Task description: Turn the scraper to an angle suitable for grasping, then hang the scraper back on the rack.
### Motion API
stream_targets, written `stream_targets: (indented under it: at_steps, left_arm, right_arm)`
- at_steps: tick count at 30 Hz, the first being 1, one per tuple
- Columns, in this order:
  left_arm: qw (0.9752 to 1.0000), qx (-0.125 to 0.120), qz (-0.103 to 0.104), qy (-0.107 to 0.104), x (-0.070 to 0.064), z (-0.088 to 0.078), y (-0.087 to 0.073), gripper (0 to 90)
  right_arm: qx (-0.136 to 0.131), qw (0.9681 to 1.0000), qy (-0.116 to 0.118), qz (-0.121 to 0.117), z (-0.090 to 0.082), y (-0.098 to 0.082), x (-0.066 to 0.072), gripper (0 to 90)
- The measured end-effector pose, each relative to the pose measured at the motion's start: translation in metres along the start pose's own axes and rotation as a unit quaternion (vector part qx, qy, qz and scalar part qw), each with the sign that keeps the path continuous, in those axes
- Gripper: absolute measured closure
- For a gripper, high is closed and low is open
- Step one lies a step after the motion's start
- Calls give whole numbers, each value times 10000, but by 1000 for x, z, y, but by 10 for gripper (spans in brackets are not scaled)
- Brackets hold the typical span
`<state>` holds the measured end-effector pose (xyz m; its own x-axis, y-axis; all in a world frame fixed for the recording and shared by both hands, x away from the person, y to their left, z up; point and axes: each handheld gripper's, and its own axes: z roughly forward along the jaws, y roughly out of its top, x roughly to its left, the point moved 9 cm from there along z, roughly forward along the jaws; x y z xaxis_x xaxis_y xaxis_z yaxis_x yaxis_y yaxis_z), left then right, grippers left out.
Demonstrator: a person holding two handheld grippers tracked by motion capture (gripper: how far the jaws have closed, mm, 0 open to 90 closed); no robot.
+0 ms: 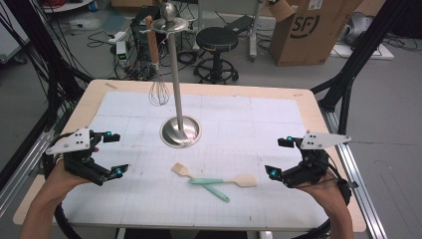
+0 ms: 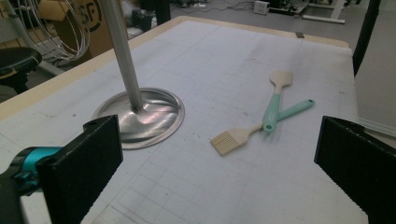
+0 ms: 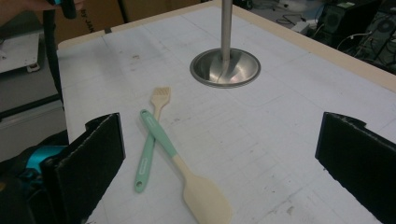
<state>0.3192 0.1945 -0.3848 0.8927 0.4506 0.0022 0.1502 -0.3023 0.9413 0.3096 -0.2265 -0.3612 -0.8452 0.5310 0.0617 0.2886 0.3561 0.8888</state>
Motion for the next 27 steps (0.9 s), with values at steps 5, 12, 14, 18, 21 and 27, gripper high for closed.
stream_targets:
  at_steps: [5, 12, 14, 18, 21, 27]
  left_arm:
    - [10000, 3, 34, -9, -1, 0, 1, 16]
    - [10000, 25, 61, -3, 0, 2, 0, 16]
    - [10000, 54, 48, 48, 2, 3, -1, 17]
    - [10000, 57, 43, 25, 3, 3, -1, 17]
    - [10000, 56, 29, 48, 3, 3, -1, 17]
    - [9999, 148, 37, 47, 2, 4, -3, 16]
  right_arm:
    - [149, 9997, 59, -171, 3, 13, -1, 0]
    - [437, 9980, 233, -398, 13, 20, 1, 0]
    - [560, 9971, 294, -425, 16, 19, 3, 0]
    - [721, 9955, 378, -482, 24, 19, 3, 0]
    - [884, 9934, 501, -534, 32, 19, 6, 0]
    - [1110, 9896, 664, -628, 49, 20, 6, 0]
